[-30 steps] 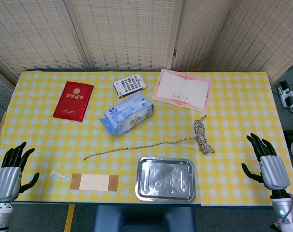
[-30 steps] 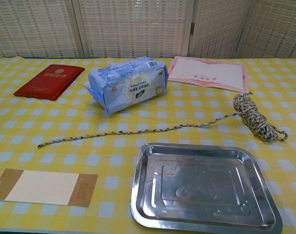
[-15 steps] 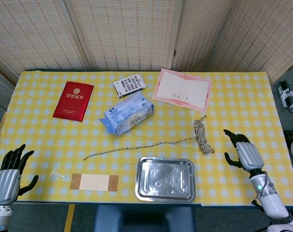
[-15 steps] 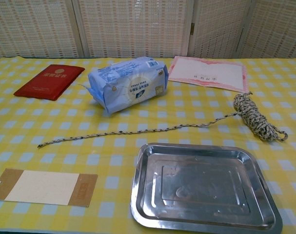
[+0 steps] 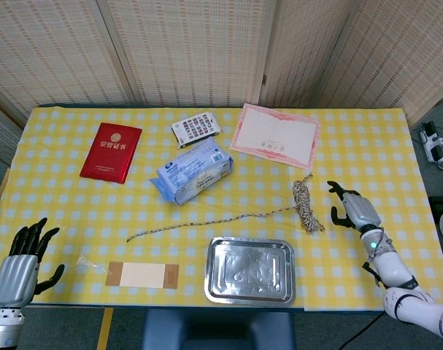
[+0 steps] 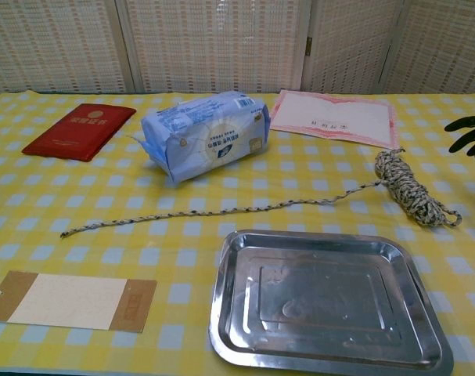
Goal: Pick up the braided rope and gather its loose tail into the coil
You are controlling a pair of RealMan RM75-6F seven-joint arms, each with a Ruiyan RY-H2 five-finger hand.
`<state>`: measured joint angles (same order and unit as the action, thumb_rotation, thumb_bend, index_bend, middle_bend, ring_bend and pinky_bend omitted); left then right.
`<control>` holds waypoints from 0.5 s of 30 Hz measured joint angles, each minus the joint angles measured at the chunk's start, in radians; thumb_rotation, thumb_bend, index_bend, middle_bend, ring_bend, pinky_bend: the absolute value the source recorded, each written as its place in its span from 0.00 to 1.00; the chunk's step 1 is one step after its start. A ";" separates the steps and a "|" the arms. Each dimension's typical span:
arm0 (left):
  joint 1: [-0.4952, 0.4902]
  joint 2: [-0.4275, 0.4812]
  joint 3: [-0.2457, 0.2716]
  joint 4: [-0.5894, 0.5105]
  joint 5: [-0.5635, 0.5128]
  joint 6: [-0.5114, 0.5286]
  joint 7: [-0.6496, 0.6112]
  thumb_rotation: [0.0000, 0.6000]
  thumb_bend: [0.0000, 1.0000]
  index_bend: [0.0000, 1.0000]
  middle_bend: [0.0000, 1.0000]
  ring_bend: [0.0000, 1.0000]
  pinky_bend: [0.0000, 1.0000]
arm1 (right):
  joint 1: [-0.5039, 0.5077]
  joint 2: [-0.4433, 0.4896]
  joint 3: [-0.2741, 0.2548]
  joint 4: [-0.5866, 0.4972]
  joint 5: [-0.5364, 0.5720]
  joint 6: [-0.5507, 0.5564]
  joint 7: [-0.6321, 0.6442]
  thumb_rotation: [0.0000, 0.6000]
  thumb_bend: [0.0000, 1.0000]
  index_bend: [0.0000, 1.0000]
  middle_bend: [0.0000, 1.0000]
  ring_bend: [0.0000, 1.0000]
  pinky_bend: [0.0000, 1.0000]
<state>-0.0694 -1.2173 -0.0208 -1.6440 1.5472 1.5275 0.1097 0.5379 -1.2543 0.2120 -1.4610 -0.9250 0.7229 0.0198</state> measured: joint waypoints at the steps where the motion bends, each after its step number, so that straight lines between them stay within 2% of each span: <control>1: 0.000 0.000 0.000 0.000 -0.001 -0.001 0.001 1.00 0.35 0.19 0.00 0.00 0.00 | 0.017 -0.018 0.002 0.024 0.012 -0.010 -0.007 0.90 0.73 0.00 0.22 0.17 0.10; 8: -0.001 -0.001 -0.001 0.003 -0.006 -0.005 0.001 1.00 0.35 0.19 0.00 0.00 0.00 | 0.104 -0.116 0.001 0.133 0.075 -0.059 -0.061 0.87 0.74 0.00 0.24 0.16 0.09; 15: 0.002 -0.004 0.001 0.017 -0.013 -0.008 -0.013 1.00 0.35 0.19 0.00 0.00 0.00 | 0.146 -0.171 -0.010 0.194 0.109 -0.076 -0.098 0.86 0.75 0.00 0.26 0.16 0.09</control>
<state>-0.0676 -1.2214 -0.0203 -1.6275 1.5338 1.5194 0.0969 0.6840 -1.4251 0.2020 -1.2668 -0.8164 0.6468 -0.0779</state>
